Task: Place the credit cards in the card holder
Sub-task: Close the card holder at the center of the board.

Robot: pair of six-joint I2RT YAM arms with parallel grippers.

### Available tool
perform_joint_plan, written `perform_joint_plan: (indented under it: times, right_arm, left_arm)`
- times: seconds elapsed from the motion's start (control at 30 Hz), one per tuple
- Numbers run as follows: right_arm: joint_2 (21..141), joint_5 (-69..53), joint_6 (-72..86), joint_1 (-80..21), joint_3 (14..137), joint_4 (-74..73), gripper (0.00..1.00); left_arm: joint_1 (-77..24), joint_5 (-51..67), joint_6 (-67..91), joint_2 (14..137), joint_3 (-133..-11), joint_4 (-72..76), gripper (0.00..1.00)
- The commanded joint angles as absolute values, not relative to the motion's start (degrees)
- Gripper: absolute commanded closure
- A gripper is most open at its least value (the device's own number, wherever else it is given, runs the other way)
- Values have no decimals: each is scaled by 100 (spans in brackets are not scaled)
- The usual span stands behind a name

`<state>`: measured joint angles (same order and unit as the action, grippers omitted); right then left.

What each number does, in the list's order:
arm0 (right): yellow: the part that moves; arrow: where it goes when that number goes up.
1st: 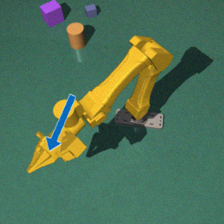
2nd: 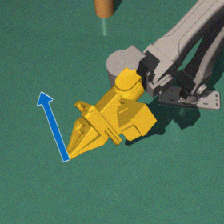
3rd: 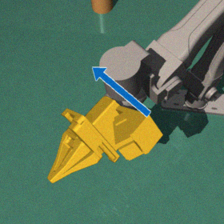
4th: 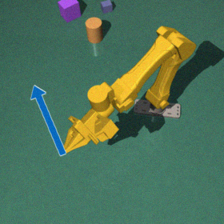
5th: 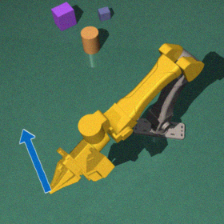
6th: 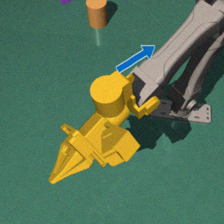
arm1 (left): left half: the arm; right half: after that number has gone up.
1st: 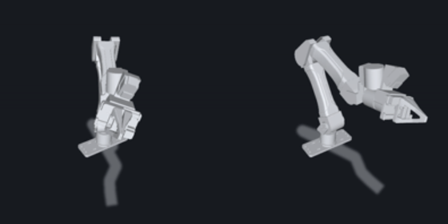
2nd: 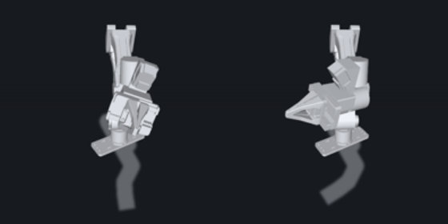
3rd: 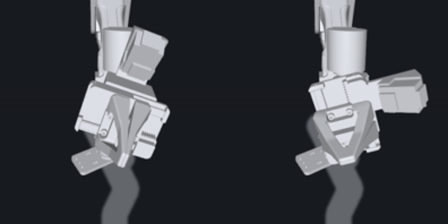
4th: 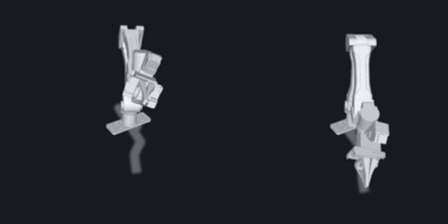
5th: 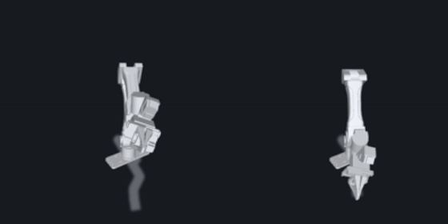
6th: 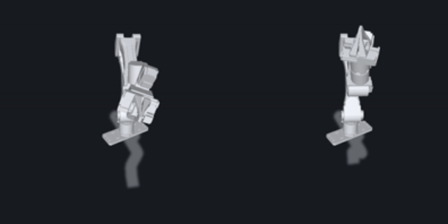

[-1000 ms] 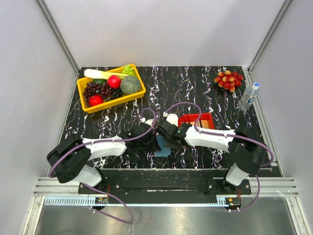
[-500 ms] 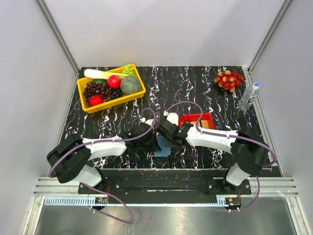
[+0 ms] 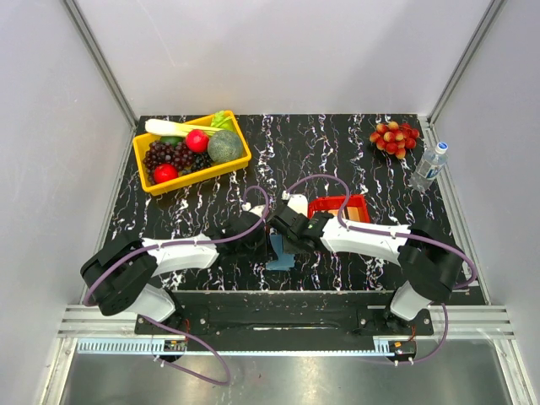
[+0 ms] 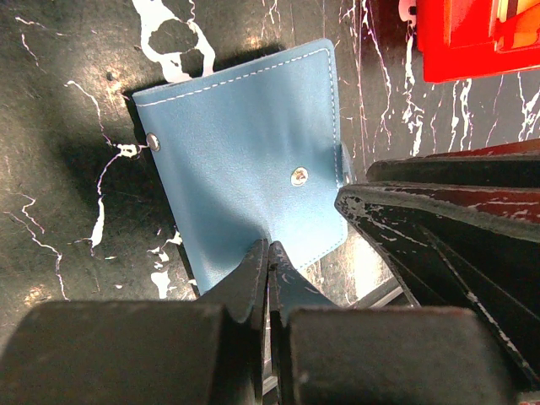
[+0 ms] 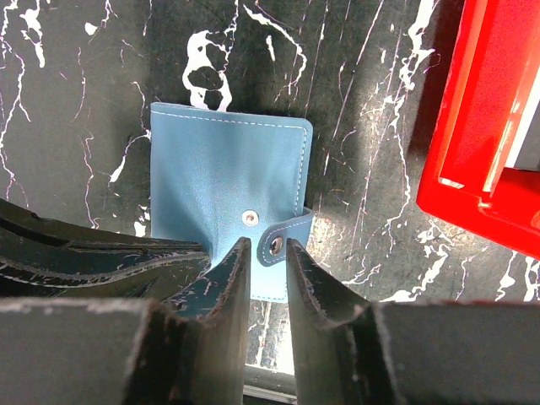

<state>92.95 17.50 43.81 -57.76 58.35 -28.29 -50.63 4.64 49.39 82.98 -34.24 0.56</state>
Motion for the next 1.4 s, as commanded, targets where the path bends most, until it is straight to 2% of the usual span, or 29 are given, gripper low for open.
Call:
perform_joint_plan:
  times: [0.0, 0.23, 0.33, 0.4, 0.47, 0.57, 0.6, 0.8, 1.03, 1.37]
  right_arm:
    - [9229, 1951, 4447, -5836, 5836, -2733, 73]
    - [9316, 1934, 4456, -5836, 5845, -2725, 73]
    - [9334, 1916, 4447, -5836, 5889, -2725, 77]
    - [9317, 1916, 4447, -5827, 5880, -2725, 83]
    - [9299, 1942, 4439, -5836, 5862, -2733, 84]
    - [9281, 1925, 4456, -5836, 5845, -2733, 94]
    - [9281, 1916, 4456, -5845, 5845, -2725, 99]
    - [9229, 1846, 4456, -5836, 5801, -2655, 100]
    - [9053, 1240, 4447, -5740, 5467, -1882, 100]
    - [8868, 1205, 4465, -5485, 5344, -1697, 100]
  left_arm:
    - [-5124, 404, 4896, 8367, -3322, -53, 100]
    - [-5115, 404, 4913, 8367, -3314, -35, 100]
    - [-5115, 404, 4922, 8367, -3305, -35, 100]
    - [-5115, 404, 4913, 8367, -3313, -35, 100]
    - [-5124, 404, 4922, 8367, -3313, -26, 100]
    - [-5115, 413, 4913, 8376, -3305, -26, 100]
    - [-5124, 422, 4913, 8376, -3322, -26, 100]
    - [-5115, 413, 4931, 8376, -3287, -26, 100]
    - [-5107, 404, 4939, 8358, -3261, -26, 100]
    - [-5124, 510, 4904, 8472, -3243, 132, 100]
